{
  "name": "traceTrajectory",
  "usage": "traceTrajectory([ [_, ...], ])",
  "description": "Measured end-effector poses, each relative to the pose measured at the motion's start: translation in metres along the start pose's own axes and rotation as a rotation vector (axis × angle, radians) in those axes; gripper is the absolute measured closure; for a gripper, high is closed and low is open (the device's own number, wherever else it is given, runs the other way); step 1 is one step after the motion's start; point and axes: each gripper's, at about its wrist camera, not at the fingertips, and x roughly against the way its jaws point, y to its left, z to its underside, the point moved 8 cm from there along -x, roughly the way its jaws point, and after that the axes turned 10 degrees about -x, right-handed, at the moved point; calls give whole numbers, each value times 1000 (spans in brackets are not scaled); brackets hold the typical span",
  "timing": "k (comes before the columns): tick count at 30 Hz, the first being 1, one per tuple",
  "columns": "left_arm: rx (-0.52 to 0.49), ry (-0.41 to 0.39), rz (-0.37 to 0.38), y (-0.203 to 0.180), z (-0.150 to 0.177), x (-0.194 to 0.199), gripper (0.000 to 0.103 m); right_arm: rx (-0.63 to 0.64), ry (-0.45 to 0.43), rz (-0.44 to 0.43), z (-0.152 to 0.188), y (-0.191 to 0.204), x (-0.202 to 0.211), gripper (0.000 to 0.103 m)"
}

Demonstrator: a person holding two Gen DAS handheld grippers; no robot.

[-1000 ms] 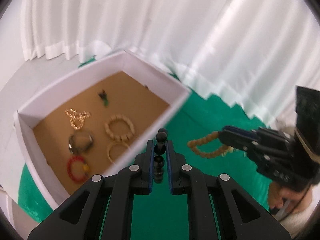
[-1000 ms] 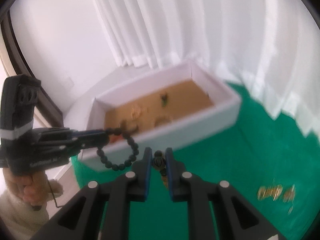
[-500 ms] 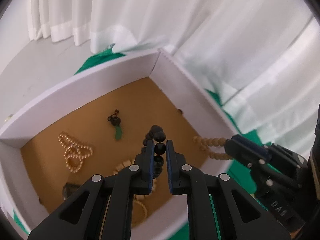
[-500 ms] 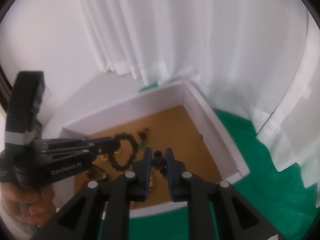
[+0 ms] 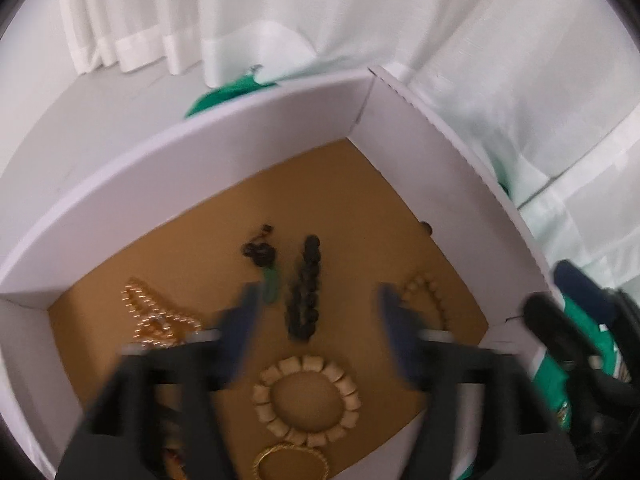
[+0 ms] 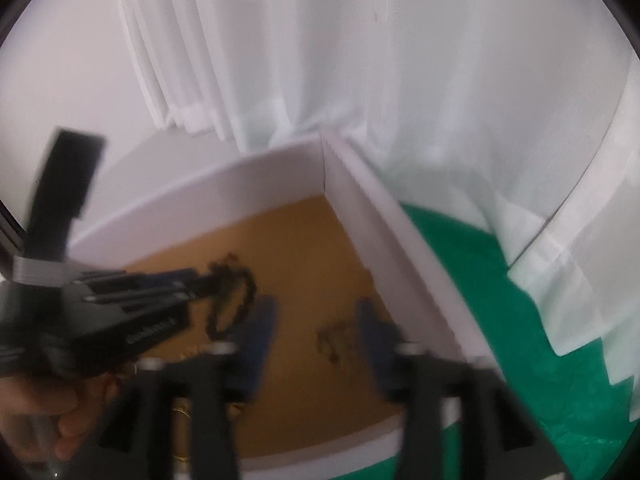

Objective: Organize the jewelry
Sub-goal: 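Open both tools to drop the bead strands into the box, then withdraw both tools toward the gold chain necklace and gold mesh pendant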

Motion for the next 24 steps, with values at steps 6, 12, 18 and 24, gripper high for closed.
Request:
traceTrajectory([
  [6, -20, -99, -9, 3, 18, 59, 23, 25, -79, 5, 1, -1, 68, 50],
  [12, -164, -244, -20, -35, 84, 126, 9, 97, -222, 103, 46, -34, 182, 39],
  [18, -279, -290, 90, -108, 165, 139, 4, 54, -359, 301, 120, -109, 285, 22],
  [24, -430, -250, 111, -189, 245, 92, 4, -160, -346, 351, 215, -187, 320, 22],
])
